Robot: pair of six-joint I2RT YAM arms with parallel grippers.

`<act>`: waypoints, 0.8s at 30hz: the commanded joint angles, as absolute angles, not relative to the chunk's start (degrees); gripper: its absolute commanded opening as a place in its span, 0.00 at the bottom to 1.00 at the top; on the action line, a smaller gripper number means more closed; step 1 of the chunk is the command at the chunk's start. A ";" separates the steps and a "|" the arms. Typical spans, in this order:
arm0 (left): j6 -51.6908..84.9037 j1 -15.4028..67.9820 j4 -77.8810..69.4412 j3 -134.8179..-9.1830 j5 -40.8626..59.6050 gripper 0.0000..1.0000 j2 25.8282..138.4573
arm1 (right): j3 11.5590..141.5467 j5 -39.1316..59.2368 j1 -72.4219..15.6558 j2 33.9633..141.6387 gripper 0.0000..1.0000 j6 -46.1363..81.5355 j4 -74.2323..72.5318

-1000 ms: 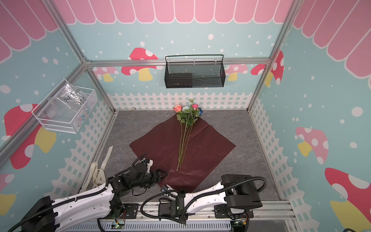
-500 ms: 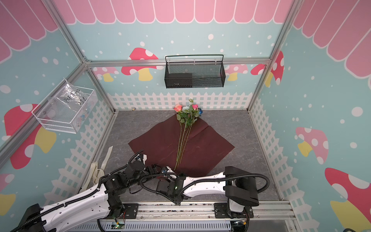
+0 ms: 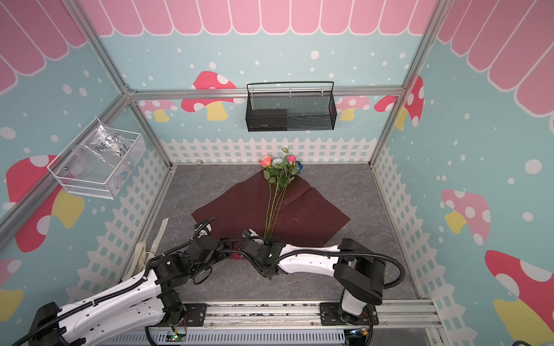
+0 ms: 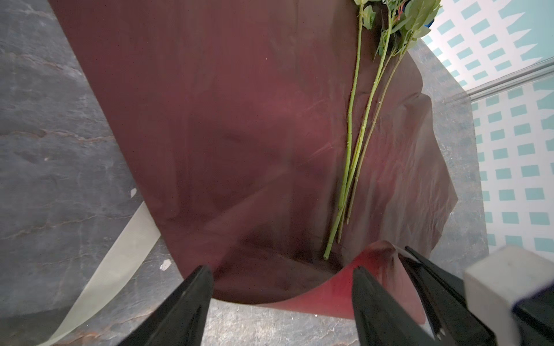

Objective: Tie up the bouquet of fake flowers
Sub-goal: 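Fold the near corner of the sheet up over the stems with both grippers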

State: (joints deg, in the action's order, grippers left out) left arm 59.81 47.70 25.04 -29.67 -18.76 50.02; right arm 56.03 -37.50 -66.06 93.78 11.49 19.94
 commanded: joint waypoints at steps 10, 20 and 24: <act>51.15 47.42 17.53 -33.25 -15.43 0.71 58.36 | 60.67 -30.59 -57.43 99.29 0.00 1.31 11.21; 51.88 41.02 9.01 -32.06 -1.28 0.59 66.02 | 60.38 -27.60 -53.37 101.35 0.00 2.26 10.91; 52.95 38.06 4.64 -31.88 6.07 0.58 70.46 | 60.46 -26.52 -52.93 102.97 0.00 2.68 10.81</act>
State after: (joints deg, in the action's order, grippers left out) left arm 52.03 39.38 9.37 -32.08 -1.10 68.49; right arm 60.18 -28.14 -53.17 101.51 3.05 11.09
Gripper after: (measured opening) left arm 0.578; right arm 0.046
